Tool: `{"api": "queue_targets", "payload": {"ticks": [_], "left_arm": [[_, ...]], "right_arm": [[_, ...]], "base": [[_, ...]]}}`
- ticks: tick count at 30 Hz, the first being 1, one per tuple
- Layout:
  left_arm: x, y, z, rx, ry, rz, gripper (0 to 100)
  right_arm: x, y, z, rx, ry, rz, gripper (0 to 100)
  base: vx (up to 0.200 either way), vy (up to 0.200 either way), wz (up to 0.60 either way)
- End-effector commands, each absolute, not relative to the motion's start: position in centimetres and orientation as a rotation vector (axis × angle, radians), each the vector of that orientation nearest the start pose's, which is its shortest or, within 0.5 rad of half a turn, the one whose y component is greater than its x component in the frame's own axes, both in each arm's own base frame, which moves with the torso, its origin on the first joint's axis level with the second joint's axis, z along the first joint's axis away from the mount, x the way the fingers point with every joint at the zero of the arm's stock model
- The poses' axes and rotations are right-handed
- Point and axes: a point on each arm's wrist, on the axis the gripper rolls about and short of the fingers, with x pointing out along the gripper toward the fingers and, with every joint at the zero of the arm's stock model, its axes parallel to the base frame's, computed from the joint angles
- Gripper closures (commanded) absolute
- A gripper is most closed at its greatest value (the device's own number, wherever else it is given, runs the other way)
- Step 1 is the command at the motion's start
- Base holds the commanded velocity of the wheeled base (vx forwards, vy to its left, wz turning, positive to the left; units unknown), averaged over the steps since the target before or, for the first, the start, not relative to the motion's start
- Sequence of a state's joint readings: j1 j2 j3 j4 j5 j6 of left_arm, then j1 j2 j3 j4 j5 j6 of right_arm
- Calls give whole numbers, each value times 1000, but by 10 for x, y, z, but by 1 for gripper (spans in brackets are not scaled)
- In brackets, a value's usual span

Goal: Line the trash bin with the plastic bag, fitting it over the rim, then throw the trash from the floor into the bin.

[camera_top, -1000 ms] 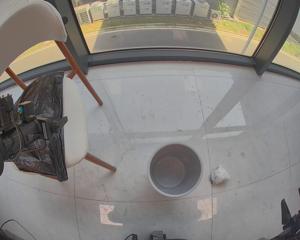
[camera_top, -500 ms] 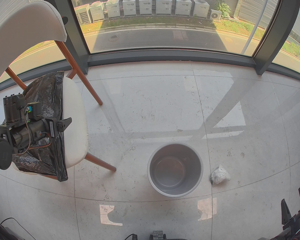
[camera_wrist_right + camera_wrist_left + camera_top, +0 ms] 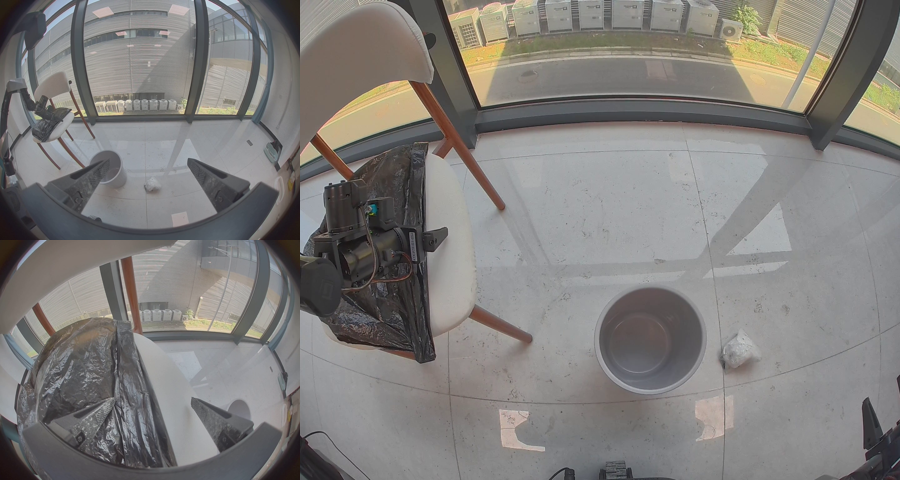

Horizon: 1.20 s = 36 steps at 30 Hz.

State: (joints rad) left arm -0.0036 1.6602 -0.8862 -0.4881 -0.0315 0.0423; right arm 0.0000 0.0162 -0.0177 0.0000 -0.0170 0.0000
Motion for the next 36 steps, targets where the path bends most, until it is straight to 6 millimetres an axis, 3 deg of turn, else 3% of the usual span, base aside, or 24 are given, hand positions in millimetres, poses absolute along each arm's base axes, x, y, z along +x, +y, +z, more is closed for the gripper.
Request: {"api": "queue_targets", "payload": {"ticks": [1,5,6,24,28,36], "left_arm": [[313,0,198,36,294,-34,0],[316,0,199,36,291,-33,0],[317,0,196,36,300,-34,100],[312,-8,194,37,312,-66,100],[292,-16,211,18,262,-94,100],[263,-28,227,-31,248,-145,100]], "right_arm": [[-23,0,76,0,2,-17,0],[-23,0,76,0,2,-17,0],[-23,0,76,0,2,-17,0],[-23,0,76,0,2,-17,0],[-23,0,76,0,2,-17,0],[-23,0,76,0,2,-17,0]], "base": [[0,0,0],[0,0,0],[0,0,0],[0,0,0],[0,0,0],[0,0,0]]}}
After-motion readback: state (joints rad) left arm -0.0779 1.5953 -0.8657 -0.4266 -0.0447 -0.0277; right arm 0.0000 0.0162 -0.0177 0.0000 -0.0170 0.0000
